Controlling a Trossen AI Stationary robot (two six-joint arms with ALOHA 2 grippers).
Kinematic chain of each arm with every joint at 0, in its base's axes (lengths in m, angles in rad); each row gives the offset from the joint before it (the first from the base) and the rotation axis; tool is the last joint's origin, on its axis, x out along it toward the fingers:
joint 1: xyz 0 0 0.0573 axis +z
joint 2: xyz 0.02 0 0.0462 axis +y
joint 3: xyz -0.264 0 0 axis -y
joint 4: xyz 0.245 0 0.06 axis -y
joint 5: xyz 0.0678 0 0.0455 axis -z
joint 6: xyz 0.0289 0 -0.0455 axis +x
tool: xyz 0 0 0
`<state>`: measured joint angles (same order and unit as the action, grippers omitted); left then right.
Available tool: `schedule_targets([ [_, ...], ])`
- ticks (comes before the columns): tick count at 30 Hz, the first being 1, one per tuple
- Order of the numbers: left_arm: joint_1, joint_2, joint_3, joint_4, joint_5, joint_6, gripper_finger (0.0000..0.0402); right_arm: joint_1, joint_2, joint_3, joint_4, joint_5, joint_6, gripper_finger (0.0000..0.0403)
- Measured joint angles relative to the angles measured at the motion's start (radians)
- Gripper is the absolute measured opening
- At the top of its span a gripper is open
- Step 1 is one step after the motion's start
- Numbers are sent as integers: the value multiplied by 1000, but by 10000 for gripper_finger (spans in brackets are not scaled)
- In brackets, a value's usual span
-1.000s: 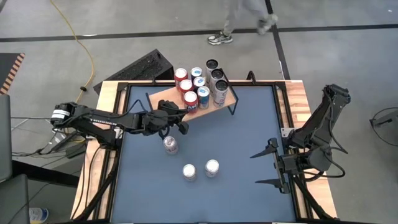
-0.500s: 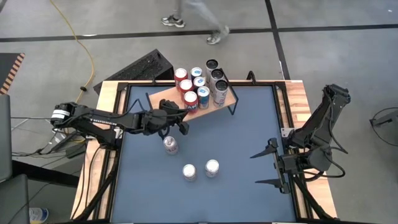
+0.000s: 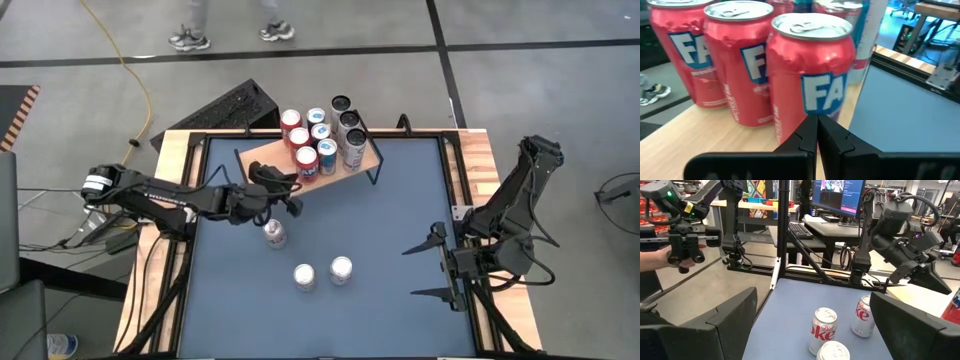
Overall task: Place canned beverage on shelf
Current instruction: Put the red soda can on the shelf aligned with the other red soda cans
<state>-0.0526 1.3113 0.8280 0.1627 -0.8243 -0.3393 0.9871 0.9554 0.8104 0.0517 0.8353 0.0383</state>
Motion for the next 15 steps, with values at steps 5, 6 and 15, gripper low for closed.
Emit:
schedule_targets([
  [5,25,0,0,8,24,-2,0,0,0,0,0,0,15,380],
  [6,25,0,0,14,30,-2,0,0,0,0,0,0,15,380],
  [15,7,31,-2,20,62,-32,0,0,0,0,-2,-1,15,380],
])
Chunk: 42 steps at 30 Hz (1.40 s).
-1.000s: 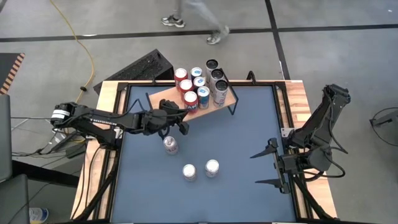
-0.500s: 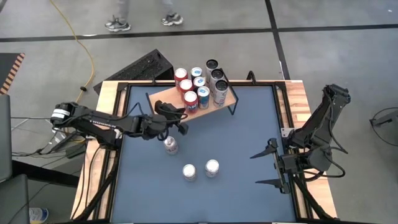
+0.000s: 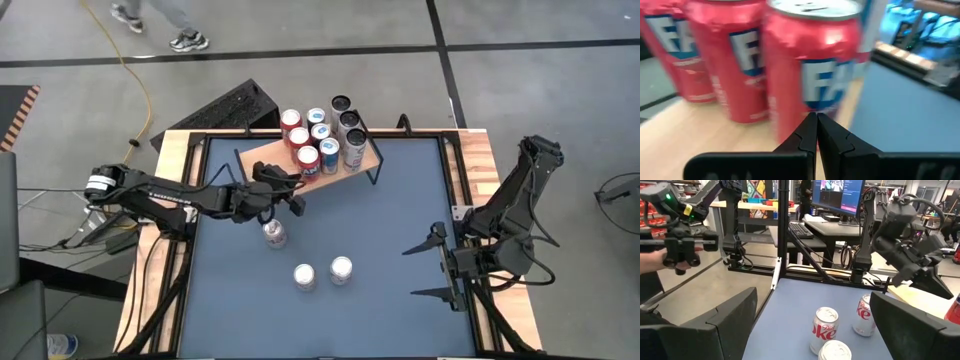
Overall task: Place canned beverage on shelf
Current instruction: Put the red soda can on the shelf aligned with the other red soda cans, then put the top silver soda can on the shelf
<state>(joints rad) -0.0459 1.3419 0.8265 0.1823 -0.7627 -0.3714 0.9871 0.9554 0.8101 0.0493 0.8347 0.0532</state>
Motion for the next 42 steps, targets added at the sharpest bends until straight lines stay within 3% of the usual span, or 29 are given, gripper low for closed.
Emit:
schedule_targets([
  [5,-86,-62,12,-20,26,-14,0,-1,0,0,-5,-24,29,380],
  [9,-160,-135,27,-28,108,-20,0,-16,0,0,-31,-28,29,380],
  [16,-234,-174,27,-38,426,-167,0,-27,9,0,-27,-78,65,380],
  [19,-259,-162,27,-43,496,-246,0,-27,35,0,-54,-77,73,380],
  [28,-322,-43,26,12,463,-258,0,-42,120,0,-40,-33,101,380],
  [35,-320,53,26,61,342,-439,0,-61,124,0,-42,-19,115,380],
  [42,-314,122,26,279,471,-480,0,-61,124,0,-51,-22,115,380],
])
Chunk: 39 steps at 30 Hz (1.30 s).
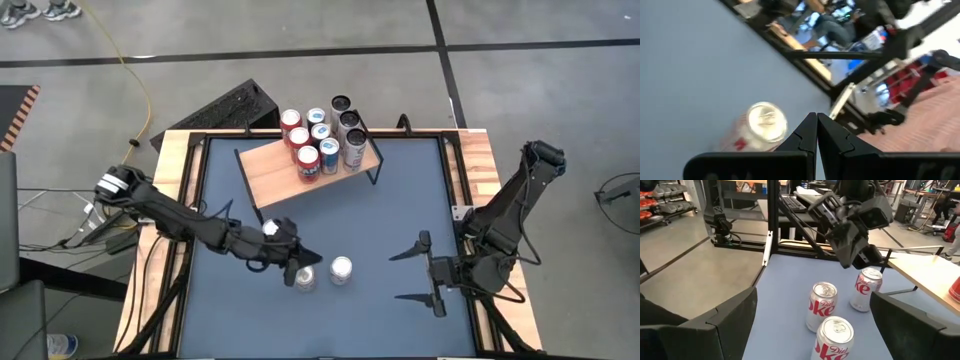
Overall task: Place canned beverage on shelf
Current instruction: Put the top silver soda can on the shelf
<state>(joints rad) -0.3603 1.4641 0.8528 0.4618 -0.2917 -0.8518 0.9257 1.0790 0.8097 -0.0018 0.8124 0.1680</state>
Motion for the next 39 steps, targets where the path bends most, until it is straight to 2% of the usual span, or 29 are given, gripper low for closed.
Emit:
schedule_targets([
  [5,1,44,0,116,-5,-36,0,0,0,0,-6,-2,0,380],
  [7,0,63,0,185,4,1,3,0,0,0,-23,-2,0,380],
  [12,-6,91,4,370,99,258,42,0,0,1,-55,-2,15,380],
  [17,-19,85,97,336,164,461,110,0,0,1,-56,-3,16,380],
  [21,-52,86,249,122,210,603,162,0,0,1,-76,-3,18,380],
  [27,-80,86,624,-531,203,746,207,0,0,1,-74,-3,19,380],
  [28,-84,84,675,-609,188,774,209,0,0,1,-74,-3,19,380],
  [30,-101,81,755,-752,92,818,210,0,0,1,-76,-3,18,380],
  [32,-120,77,783,-844,-8,840,210,0,0,1,-76,-3,18,380],
  [36,-129,75,780,-957,-38,813,210,0,0,1,-77,-3,25,380],
  [39,-148,75,780,-1120,-118,749,210,3,0,1,-84,-3,42,380],
])
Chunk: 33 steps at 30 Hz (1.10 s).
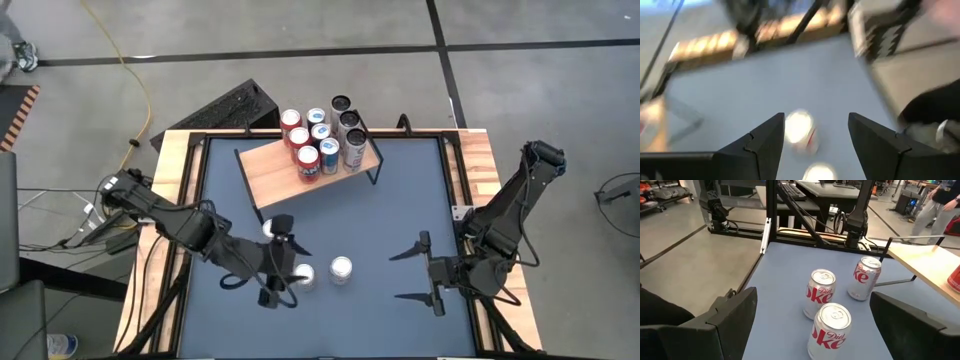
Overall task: Place canned beverage on shelf
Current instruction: Put the top silver soda can on the shelf
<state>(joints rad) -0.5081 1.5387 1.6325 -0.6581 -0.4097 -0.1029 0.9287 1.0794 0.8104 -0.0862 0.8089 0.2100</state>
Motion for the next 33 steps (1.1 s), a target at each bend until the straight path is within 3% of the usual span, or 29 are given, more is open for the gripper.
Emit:
schedule_targets([
  [3,-17,12,-1,-89,-76,-44,210,0,0,0,-7,0,2,380],
  [8,-19,11,-23,-120,-70,-15,210,0,0,0,-5,0,3,380],
  [14,27,-136,-330,52,-6,-36,210,0,0,0,-4,-1,26,380],
  [20,135,-263,-542,-8,-39,-226,210,-1,0,0,-3,-1,29,380],
  [27,139,-260,-561,-4,21,-188,210,-2,0,0,-2,0,37,380],
  [33,143,-226,-561,21,-6,-82,221,-2,1,0,-5,-1,44,380],
])
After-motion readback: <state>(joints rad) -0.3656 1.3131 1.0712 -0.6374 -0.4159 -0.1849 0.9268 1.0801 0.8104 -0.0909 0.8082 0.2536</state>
